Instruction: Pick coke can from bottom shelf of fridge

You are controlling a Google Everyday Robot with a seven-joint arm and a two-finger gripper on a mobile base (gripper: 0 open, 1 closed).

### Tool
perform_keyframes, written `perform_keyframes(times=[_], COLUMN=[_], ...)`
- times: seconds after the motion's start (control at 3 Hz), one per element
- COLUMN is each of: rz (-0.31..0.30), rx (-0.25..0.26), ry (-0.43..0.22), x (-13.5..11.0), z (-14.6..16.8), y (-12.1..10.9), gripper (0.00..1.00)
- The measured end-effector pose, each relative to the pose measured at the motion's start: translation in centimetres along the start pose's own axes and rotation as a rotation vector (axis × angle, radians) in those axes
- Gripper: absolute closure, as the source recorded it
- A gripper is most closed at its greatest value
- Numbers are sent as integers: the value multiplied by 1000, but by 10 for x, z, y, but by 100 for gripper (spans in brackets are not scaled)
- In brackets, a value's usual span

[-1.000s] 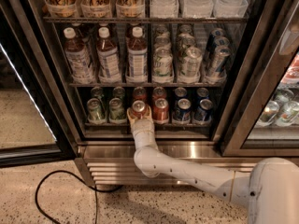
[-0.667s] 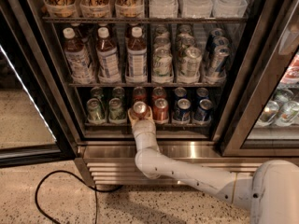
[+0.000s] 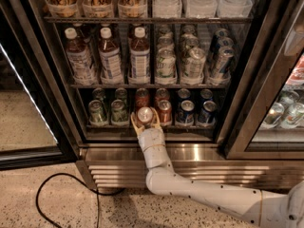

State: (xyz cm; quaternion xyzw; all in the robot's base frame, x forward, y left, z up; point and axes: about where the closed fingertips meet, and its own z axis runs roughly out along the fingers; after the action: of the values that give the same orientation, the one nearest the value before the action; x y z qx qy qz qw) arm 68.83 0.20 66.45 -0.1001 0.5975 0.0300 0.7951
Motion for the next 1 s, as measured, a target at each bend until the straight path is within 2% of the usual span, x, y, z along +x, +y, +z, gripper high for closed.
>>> perform_keyframes(times=[0.33, 0.67, 1.0], rz=[-30, -50, -62], rx=[-80, -200, -340], ry=[-106, -137, -74], x=[-53, -96, -123], z=[-27, -60, -98], y=[3, 7, 10], gripper=[100, 100, 100])
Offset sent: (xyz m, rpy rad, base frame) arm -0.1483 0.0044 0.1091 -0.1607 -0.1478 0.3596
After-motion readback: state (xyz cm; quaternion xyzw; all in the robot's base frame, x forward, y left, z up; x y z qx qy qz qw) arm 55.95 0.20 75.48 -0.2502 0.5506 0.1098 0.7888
